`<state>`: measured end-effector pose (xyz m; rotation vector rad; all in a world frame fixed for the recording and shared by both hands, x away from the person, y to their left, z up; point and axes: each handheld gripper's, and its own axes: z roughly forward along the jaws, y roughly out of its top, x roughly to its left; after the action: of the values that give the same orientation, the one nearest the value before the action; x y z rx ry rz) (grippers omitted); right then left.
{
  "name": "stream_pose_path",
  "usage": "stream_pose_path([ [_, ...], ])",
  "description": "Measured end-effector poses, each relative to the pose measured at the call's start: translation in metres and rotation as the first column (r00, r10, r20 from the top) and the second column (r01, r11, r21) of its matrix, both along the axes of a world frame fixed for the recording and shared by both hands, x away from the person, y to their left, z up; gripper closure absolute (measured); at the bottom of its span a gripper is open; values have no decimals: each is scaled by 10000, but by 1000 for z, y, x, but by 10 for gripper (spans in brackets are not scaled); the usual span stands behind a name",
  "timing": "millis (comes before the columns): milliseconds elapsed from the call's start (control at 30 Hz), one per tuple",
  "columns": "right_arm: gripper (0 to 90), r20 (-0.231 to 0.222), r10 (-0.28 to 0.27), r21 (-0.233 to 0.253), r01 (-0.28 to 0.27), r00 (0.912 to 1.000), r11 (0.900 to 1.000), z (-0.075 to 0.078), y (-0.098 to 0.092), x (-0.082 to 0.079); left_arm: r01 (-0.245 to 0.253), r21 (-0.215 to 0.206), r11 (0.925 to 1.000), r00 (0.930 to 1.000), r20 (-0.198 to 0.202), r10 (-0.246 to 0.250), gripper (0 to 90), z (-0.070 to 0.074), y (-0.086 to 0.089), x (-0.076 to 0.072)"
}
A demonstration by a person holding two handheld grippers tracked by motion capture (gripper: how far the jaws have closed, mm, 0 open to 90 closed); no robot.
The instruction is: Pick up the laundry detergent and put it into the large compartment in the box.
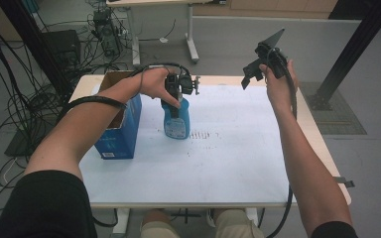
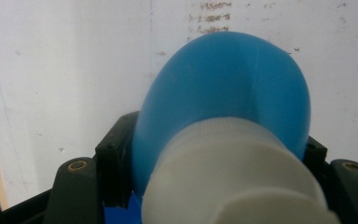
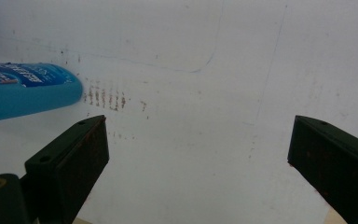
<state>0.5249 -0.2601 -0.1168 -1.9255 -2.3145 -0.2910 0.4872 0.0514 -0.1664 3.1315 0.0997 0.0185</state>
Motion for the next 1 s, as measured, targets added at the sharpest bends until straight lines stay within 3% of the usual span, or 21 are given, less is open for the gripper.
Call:
stream_pose_path([
  [1000, 50, -136, 71, -20, -72, 9999, 10000, -8, 3, 3, -367, -33, 9993, 9992, -179, 367, 354, 1, -1, 2],
])
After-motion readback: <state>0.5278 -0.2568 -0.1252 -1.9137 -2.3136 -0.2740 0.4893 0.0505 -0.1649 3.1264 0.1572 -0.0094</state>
